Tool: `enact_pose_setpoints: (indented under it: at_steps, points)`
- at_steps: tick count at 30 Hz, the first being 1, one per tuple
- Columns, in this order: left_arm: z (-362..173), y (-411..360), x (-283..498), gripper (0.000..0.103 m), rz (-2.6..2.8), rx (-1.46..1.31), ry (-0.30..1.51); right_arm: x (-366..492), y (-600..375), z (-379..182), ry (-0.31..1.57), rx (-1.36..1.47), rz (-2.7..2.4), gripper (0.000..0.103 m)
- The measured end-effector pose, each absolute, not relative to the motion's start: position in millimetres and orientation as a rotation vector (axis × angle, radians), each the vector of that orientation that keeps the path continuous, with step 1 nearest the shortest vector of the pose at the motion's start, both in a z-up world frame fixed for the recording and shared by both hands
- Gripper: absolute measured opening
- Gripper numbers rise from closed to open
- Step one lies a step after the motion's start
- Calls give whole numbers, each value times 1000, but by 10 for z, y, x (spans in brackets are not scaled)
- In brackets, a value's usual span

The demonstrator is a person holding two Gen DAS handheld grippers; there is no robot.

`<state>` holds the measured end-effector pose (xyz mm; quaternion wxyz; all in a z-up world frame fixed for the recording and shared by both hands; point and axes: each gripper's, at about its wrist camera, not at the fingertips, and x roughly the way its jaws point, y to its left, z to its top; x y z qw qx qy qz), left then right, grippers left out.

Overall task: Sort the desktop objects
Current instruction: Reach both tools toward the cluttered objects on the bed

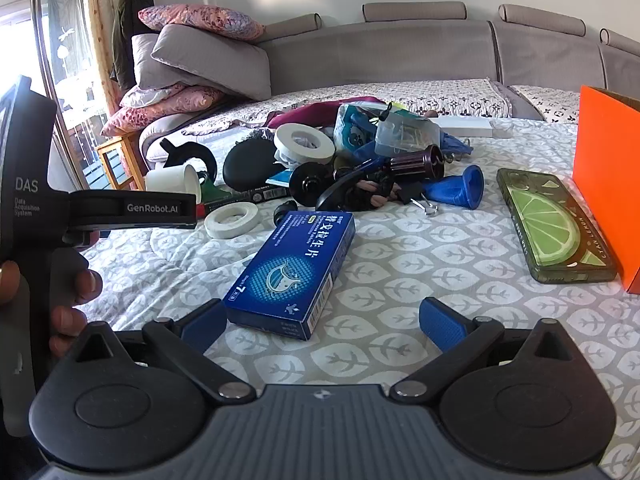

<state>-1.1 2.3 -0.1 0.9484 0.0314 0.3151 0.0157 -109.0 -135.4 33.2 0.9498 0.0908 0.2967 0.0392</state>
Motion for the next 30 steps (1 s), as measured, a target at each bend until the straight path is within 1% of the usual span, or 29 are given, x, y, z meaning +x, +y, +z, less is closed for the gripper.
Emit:
enact_pose_setpoints:
  at_steps: [24, 30]
  points:
    - [8, 35, -7, 103, 24, 58, 642, -1102, -1311, 308, 617, 177, 91, 103]
    - [37, 35, -40, 103, 21, 62, 608, -1109, -1296, 310, 614, 171, 91, 103]
